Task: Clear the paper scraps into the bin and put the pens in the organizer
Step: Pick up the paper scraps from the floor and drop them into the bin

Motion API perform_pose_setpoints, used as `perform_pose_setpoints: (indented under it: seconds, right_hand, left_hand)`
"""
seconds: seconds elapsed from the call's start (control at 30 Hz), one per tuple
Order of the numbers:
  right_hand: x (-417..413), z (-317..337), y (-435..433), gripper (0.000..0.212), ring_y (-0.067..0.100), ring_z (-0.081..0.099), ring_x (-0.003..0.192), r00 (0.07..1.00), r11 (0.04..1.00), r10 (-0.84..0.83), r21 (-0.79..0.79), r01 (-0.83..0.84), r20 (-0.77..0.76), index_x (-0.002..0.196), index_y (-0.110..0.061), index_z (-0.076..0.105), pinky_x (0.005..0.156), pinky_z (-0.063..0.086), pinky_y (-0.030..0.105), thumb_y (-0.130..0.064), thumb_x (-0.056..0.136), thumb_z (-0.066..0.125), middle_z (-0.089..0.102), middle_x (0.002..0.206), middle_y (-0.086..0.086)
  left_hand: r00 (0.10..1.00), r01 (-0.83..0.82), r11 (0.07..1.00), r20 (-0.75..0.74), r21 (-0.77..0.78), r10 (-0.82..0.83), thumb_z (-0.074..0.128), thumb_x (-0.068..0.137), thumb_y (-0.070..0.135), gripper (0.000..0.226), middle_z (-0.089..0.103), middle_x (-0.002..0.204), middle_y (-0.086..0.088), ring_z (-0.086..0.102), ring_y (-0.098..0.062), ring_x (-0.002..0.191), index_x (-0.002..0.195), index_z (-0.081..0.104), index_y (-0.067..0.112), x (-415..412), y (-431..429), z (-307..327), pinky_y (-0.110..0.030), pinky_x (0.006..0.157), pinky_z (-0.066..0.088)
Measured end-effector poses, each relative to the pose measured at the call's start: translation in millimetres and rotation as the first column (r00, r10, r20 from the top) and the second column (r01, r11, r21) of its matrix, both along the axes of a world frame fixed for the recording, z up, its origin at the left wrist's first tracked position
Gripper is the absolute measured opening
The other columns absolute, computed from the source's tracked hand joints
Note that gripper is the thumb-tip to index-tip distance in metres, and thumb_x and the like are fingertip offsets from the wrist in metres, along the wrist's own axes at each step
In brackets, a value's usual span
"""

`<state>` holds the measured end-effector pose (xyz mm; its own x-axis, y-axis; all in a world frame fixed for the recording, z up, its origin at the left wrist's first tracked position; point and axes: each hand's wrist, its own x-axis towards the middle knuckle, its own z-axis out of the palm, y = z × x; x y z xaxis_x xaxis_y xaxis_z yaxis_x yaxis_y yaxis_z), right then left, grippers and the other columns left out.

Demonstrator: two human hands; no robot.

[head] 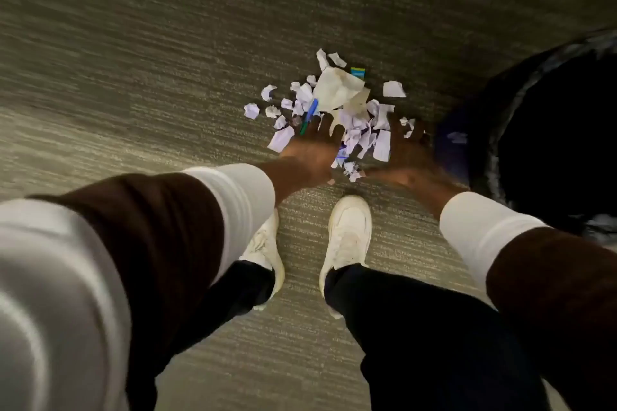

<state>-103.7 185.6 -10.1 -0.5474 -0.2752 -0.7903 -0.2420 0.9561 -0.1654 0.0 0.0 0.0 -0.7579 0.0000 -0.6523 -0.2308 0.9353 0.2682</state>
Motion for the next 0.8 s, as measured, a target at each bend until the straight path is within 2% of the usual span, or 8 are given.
perform_pose_setpoints:
  seconds: [0.1, 0.2, 0.3, 0.37, 0.47, 0.53, 0.63, 0.8]
  right_hand:
    - [-4.4, -43.8, 3.2, 0.14, 0.053, 0.005, 0.158, 0.995, 0.999, 0.032, -0.028, -0.035, -0.095, 0.162, -0.041, -0.01, 0.122, 0.026, 0.068, -0.083, 0.062, 0.078, -0.002, 0.174, 0.02]
    - [-4.9, -74.2, -6.9, 0.134, 0.046, 0.003, 0.161, 0.986, 0.992, 0.114, -0.047, -0.12, -0.121, 0.163, -0.041, -0.01, 0.127, 0.02, 0.067, -0.094, 0.064, 0.063, -0.003, 0.176, 0.016]
    - [1.0, -93.5, -17.9, 0.138, 0.048, 0.0, 0.161, 0.963, 0.984, 0.125, -0.097, -0.151, -0.238, 0.164, -0.042, -0.005, 0.126, 0.017, 0.065, -0.083, 0.062, 0.078, -0.004, 0.174, 0.02]
    - [6.5, -101.8, -26.7, 0.14, 0.05, -0.004, 0.16, 0.963, 0.977, 0.17, -0.089, -0.191, -0.207, 0.164, -0.041, -0.005, 0.126, 0.018, 0.066, -0.075, 0.063, 0.084, -0.01, 0.174, 0.023]
    - [7.5, -112.8, -36.7, 0.135, 0.053, 0.001, 0.159, 0.958, 0.977, 0.184, -0.062, -0.202, -0.221, 0.164, -0.044, -0.001, 0.12, 0.029, 0.067, -0.068, 0.065, 0.087, -0.007, 0.173, 0.024]
    - [6.5, -116.5, -39.3, 0.124, 0.053, 0.008, 0.158, 0.945, 0.971, 0.206, -0.063, -0.229, -0.253, 0.163, -0.045, 0.007, 0.115, 0.039, 0.065, -0.065, 0.069, 0.086, -0.002, 0.172, 0.024]
    - [6.2, -117.8, -40.6, 0.099, 0.05, 0.026, 0.154, 0.916, 0.944, 0.278, -0.095, -0.316, -0.29, 0.157, -0.04, 0.03, 0.11, 0.048, 0.057, -0.056, 0.077, 0.085, 0.005, 0.171, 0.025]
    - [7.7, -119.5, -34.8, 0.06, 0.05, 0.049, 0.139, 0.92, 0.902, 0.209, -0.299, -0.312, -0.332, 0.138, -0.02, 0.062, 0.103, 0.054, 0.054, -0.019, 0.082, 0.085, 0.039, 0.158, 0.029]
  left_hand:
    - [0.999, 0.003, 1.0, 0.042, 0.005, -0.004, 0.099, 0.068, 0.032, 0.146, -0.016, 0.177, -0.02, 0.007, -0.05, 0.163, 0.168, -0.007, 0.021, 2.3, 4.6, -46.6, -0.061, 0.116, 0.045]
    - [0.998, 0.008, 0.997, -0.054, -0.071, -0.012, 0.1, 0.064, 0.012, 0.154, -0.022, 0.175, -0.022, 0.02, -0.052, 0.16, 0.168, -0.013, 0.028, -1.6, 8.3, -83.0, -0.06, 0.107, 0.053]
    - [0.988, 0.061, 0.991, -0.136, -0.116, -0.076, 0.093, 0.067, 0.004, 0.138, -0.002, 0.175, -0.031, 0.043, -0.053, 0.15, 0.17, 0.004, 0.025, -5.7, 8.0, -105.2, -0.057, 0.094, 0.061]
    - [0.985, 0.108, 0.984, -0.118, -0.139, -0.124, 0.089, 0.075, 0.007, 0.123, 0.004, 0.174, -0.032, 0.042, -0.054, 0.149, 0.17, 0.012, 0.021, -5.3, 5.5, -115.4, -0.06, 0.098, 0.059]
    - [0.975, 0.16, 0.972, -0.128, -0.172, -0.183, 0.065, 0.094, -0.003, 0.079, 0.006, 0.174, -0.032, 0.031, -0.056, 0.154, 0.162, 0.027, 0.01, -6.9, 0.8, -127.5, -0.063, 0.111, 0.051]
    - [0.973, 0.159, 0.975, -0.142, -0.157, -0.182, 0.053, 0.096, -0.009, 0.06, 0.009, 0.174, -0.031, 0.03, -0.055, 0.155, 0.152, 0.037, 0.006, -7.5, -3.8, -131.1, -0.061, 0.118, 0.044]
    - [0.978, 0.119, 0.988, -0.159, -0.098, -0.134, 0.055, 0.096, -0.006, 0.057, 0.022, 0.172, -0.023, 0.031, -0.052, 0.154, 0.15, 0.046, 0.008, -8.8, -12.8, -133.3, -0.056, 0.12, 0.043]
    - [0.974, 0.061, 0.998, -0.216, -0.025, -0.065, 0.06, 0.099, 0.006, 0.045, 0.052, 0.15, -0.017, 0.049, -0.044, 0.138, 0.144, 0.058, 0.008, -16.3, -25.9, -127.0, -0.049, 0.119, 0.04]
